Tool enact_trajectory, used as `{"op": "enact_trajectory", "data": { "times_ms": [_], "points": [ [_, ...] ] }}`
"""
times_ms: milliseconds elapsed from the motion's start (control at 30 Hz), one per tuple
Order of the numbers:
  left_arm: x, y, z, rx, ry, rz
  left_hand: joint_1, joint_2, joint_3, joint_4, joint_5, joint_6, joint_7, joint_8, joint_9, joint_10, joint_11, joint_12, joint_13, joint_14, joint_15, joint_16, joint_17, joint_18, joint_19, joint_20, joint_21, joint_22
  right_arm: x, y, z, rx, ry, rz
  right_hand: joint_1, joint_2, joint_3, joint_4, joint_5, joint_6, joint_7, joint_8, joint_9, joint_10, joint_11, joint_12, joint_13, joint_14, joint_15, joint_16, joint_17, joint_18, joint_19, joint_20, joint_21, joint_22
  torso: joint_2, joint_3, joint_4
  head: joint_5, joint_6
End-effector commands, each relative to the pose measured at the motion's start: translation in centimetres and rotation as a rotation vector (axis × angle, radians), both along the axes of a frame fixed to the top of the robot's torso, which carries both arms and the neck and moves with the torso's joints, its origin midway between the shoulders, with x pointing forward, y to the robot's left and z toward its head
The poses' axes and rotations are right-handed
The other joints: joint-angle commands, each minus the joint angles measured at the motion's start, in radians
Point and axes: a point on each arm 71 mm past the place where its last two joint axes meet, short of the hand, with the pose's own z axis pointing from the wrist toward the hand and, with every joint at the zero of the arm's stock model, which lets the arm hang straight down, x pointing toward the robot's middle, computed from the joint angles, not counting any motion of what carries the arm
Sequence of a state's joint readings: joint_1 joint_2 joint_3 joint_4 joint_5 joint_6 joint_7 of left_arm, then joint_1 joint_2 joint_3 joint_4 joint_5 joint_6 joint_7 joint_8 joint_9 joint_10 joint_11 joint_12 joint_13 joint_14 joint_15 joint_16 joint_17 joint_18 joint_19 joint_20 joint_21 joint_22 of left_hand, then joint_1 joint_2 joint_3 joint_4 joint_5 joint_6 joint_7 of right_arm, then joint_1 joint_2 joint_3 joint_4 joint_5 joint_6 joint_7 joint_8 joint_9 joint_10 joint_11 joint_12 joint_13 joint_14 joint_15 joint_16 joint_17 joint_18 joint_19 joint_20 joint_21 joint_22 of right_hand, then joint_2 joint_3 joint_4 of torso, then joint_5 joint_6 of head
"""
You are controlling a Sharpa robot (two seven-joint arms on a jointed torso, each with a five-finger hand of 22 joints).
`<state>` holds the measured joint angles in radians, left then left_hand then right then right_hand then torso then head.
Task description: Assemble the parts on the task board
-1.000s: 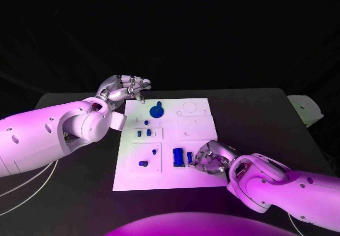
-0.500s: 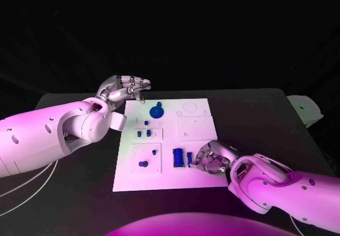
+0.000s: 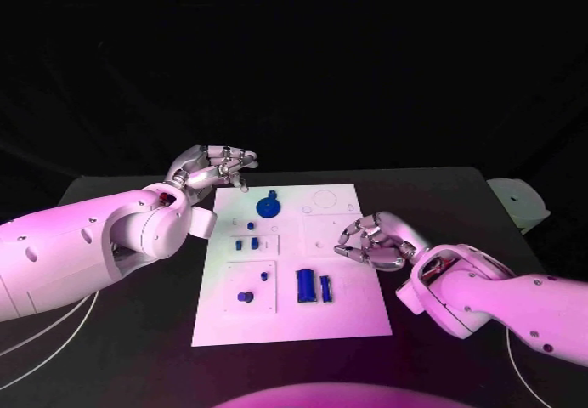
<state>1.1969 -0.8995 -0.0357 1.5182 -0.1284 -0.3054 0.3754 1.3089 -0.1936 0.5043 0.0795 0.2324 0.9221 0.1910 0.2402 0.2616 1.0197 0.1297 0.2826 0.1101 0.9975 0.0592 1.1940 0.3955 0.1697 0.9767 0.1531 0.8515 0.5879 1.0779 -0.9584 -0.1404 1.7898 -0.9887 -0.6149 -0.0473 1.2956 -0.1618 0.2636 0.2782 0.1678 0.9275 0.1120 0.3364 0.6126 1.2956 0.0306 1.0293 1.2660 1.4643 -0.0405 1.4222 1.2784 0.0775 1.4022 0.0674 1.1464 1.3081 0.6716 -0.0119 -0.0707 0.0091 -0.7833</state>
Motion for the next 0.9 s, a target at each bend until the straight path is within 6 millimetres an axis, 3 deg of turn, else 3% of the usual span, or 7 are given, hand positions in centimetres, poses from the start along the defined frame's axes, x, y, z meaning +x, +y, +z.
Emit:
{"op": "enact_trajectory", "data": {
  "times_ms": [33,133,333,533,700,867,900],
  "points": [
    [0.4,0.0,-0.2,-0.057,-0.022,-0.011,-0.013,-0.004,-0.014,0.009,-0.006,-0.009,-0.004,0.006,0.002,-0.005,-0.001,0.009,0.003,-0.019,0.0,-0.022,-0.011,0.014,-0.017,0.0,-0.024,-0.013,2.2,-1.0,0.6,0.271,0.047,-0.046,0.054,0.004,0.007,0.001,-0.01,-0.031,0.016,-0.009,-0.001,-0.181,0.017,-0.303,-0.178,-0.067,0.019,-0.166,-0.189,0.06,-0.148,0.017,-0.355,0.007,-0.024,-0.0109,0.0002,-0.006,0.021],
    [1.0,0.3,-0.9,-0.073,-0.023,0.005,-0.01,-0.005,-0.034,0.02,-0.009,-0.009,-0.009,0.011,0.004,0.002,-0.005,0.018,0.005,-0.036,-0.001,-0.065,-0.033,0.014,-0.026,0.0,-0.064,-0.039,4.9,-2.3,0.6,0.363,0.076,-0.132,0.095,0.007,0.03,0.005,-0.016,-0.066,0.037,-0.03,-0.022,-0.259,0.038,-0.441,-0.306,-0.196,0.038,-0.411,-0.443,0.104,-0.283,0.036,-0.703,-0.156,-0.042,-0.018,0.0014,-0.009,0.045],
    [2.4,0.9,-2.0,-0.113,-0.028,0.045,0.018,-0.01,-0.051,0.059,-0.017,-0.034,-0.004,0.005,0.001,0.039,0.008,-0.054,-0.034,-0.107,0.032,-0.447,-0.177,0.01,-0.091,0.04,-0.334,-0.214,9.2,-3.9,0.7,0.469,0.076,-0.23,0.121,-0.005,0.116,0.004,-0.036,-0.082,0.065,-0.08,-0.087,-0.278,0.08,-0.736,-0.681,-0.395,0.093,-0.857,-0.685,0.102,-0.397,0.092,-0.953,-0.393,-0.066,-0.0209,-0.0013,-0.006,0.091],
    [3.6,1.5,-3.0,-0.142,-0.035,0.11,0.028,-0.005,-0.106,0.089,-0.021,-0.081,-0.015,-0.025,-0.019,-0.015,0.063,-0.189,-0.046,-0.209,0.104,-0.755,-0.254,0.008,-0.202,0.133,-0.635,-0.412,11.8,-4.3,0.5,0.503,0.053,-0.251,0.111,-0.001,0.144,-0.007,-0.047,-0.072,0.077,-0.143,-0.151,-0.25,0.108,-0.875,-0.949,-0.448,0.141,-1.096,-0.81,0.107,-0.431,0.142,-1.084,-0.603,-0.087,-0.0175,0.0011,0.006,0.119],
    [4.2,2.0,-3.9,-0.139,-0.045,0.165,0.048,0.015,-0.15,0.096,-0.018,-0.087,-0.016,-0.044,-0.033,-0.056,0.065,-0.221,-0.047,-0.23,0.118,-0.857,-0.283,0.0,-0.192,0.137,-0.717,-0.475,13.2,-4.2,0.4,0.516,0.041,-0.253,0.103,0.008,0.133,-0.018,-0.048,-0.065,0.081,-0.175,-0.188,-0.238,0.119,-0.922,-1.072,-0.443,0.152,-1.185,-0.868,0.106,-0.431,0.155,-1.084,-0.725,-0.096,-0.0087,0.0026,0.022,0.141],
    [4.5,2.0,-4.5,-0.133,-0.047,0.19,0.052,0.019,-0.155,0.096,-0.017,-0.083,-0.014,-0.045,-0.034,-0.061,0.065,-0.221,-0.047,-0.23,0.118,-0.87,-0.286,0.0,-0.187,0.137,-0.725,-0.482,13.6,-4.0,0.3,0.521,0.041,-0.25,0.099,0.017,0.123,-0.025,-0.046,-0.056,0.083,-0.19,-0.21,-0.223,0.122,-0.946,-1.136,-0.432,0.159,-1.23,-0.909,0.106,-0.451,0.163,-1.085,-0.824,-0.1,-0.0034,0.0065,0.025,0.146],
    [4.4,1.9,-4.6,-0.1,-0.015,0.163,-0.361,0.194,-0.504,-0.08,-0.232,-0.922,-0.191,-0.24,-0.262,-1.02,-0.13,-0.283,-0.11,-0.998,-0.059,-1.194,-0.395,-0.17,-0.977,-0.153,-0.852,-0.588,13.6,-4.4,0.2,0.467,0.032,-0.295,-0.316,0.162,-0.264,-0.278,-0.168,-0.927,-0.112,-0.336,-0.613,-0.549,-0.031,-1.029,-1.266,-0.745,0.041,-1.422,-1.278,-0.077,-1.402,-0.067,-1.146,-1.308,-0.094,-0.0086,0.0036,0.022,0.141]
  ]
}}
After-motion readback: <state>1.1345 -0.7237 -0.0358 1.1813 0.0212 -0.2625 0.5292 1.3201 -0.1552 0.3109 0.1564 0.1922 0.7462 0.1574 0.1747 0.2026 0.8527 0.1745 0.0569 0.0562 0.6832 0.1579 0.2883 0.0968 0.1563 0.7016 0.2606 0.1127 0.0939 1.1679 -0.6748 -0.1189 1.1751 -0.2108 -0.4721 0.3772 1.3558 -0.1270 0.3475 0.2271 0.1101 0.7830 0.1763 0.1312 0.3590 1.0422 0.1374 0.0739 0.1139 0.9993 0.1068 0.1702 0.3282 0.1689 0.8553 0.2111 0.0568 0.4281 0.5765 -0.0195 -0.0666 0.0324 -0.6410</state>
